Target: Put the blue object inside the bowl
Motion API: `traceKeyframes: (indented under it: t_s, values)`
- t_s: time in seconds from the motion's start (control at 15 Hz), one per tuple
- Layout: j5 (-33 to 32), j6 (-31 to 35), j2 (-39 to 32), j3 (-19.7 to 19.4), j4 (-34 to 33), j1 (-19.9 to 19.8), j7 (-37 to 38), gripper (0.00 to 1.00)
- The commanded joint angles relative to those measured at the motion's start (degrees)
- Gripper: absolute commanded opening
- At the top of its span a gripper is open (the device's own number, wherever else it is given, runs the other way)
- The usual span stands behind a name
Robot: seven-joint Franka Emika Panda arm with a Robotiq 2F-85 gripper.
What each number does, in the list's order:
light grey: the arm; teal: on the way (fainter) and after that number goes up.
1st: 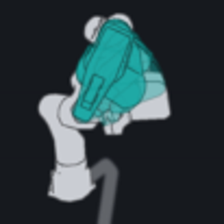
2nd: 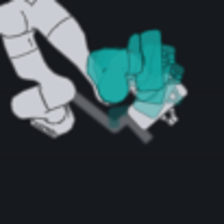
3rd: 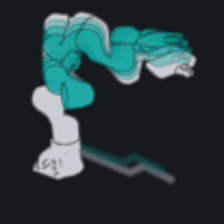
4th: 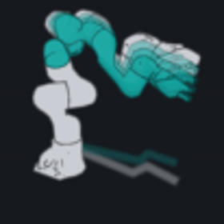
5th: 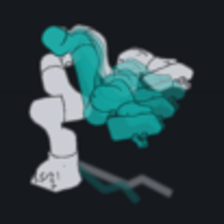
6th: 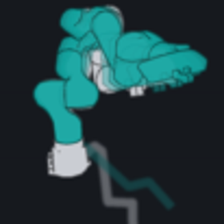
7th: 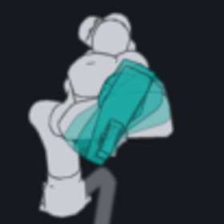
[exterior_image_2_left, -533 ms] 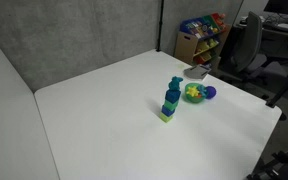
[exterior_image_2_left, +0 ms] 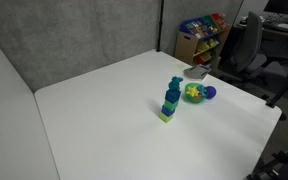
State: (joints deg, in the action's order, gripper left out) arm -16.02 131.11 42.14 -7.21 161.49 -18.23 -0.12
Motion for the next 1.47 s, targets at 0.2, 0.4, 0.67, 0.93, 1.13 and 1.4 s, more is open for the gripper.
traceKeyframes:
  t_s: [0.2, 0.4, 0.67, 0.93, 1.13, 1.4]
  values:
    - [1.16, -1.01, -3.17, 0.03, -5.29, 1.84, -0.04, 1.0]
    - [2.89, -1.88, -6.11, 0.13, -9.12, 3.97, -0.27, 1.0]
    - [5.66, -3.47, -10.88, 0.6, -15.49, 7.09, -0.2, 1.0]
    - [10.76, -5.96, -16.17, 0.19, -22.77, 10.78, -1.27, 1.0]
    - [17.41, -6.93, -20.13, -0.78, -27.43, 14.44, -4.56, 1.0]
    - [27.75, -6.17, -25.77, -1.55, -32.04, 18.34, -10.62, 1.0]
